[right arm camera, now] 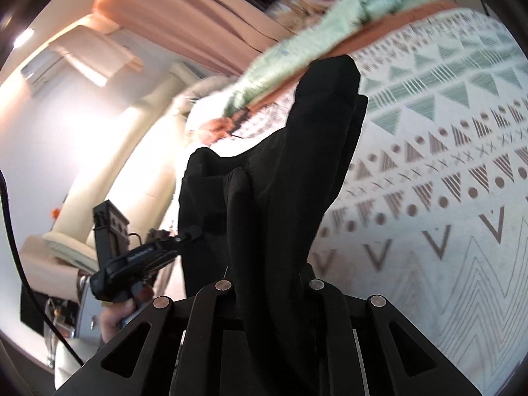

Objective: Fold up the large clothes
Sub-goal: 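Lift the folded jacket with both tools and carry it toward the headboard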

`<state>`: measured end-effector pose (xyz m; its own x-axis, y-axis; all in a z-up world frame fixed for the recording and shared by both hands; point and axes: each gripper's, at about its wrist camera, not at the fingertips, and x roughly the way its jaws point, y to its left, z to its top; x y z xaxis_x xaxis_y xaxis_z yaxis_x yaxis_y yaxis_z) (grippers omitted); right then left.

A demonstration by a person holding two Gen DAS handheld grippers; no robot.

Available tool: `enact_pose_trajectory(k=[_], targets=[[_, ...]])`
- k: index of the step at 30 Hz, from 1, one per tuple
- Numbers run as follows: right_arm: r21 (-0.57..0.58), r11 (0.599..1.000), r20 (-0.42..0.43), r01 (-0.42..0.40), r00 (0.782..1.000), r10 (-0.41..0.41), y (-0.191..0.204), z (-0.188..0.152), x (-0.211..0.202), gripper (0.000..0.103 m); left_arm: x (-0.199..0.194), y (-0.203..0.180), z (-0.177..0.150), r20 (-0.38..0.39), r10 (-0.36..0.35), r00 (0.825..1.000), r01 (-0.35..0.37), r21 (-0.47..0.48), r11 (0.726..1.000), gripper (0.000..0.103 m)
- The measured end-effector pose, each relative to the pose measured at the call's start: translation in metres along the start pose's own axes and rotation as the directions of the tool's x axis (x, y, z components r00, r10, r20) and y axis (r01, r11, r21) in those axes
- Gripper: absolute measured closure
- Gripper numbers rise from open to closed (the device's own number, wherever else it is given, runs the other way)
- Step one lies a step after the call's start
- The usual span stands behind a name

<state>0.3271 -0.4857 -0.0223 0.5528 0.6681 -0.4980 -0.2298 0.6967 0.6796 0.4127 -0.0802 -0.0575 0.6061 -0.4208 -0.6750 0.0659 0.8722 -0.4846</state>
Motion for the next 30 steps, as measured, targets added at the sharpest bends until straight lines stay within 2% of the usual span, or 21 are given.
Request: enact_pose_trajectory(k=[10, 17, 24, 30], targets=[[-0.106, 0.992, 0.07, -0.067, 0.995, 0.075, 0.085, -0.006, -0.019, 0.088, -0.08, 0.007, 0.013, 0.135, -0.037, 0.99, 0.037, 0.0, 0.999, 0.082], [-0.136, 0.985, 0.088, -0.104, 0.989, 0.116, 0.127, -0.007, -0.014, 0.088, -0.125, 0.023, 0.031, 0.19, -0.036, 0.981, 0.035, 0.009, 0.999, 0.083], [-0.15, 0.977, 0.08, -0.152, 0.983, 0.166, 0.173, -0.013, 0.006, 0.088, -0.165, 0.057, 0.055, 0.227, -0.032, 0.973, 0.03, 0.013, 0.999, 0.083], [-0.182, 0.965, 0.047, -0.186, 0.979, 0.198, 0.217, -0.013, 0.039, 0.088, -0.205, 0.1, 0.075, 0.272, -0.014, 0.962, 0.013, 0.005, 1.0, 0.083]])
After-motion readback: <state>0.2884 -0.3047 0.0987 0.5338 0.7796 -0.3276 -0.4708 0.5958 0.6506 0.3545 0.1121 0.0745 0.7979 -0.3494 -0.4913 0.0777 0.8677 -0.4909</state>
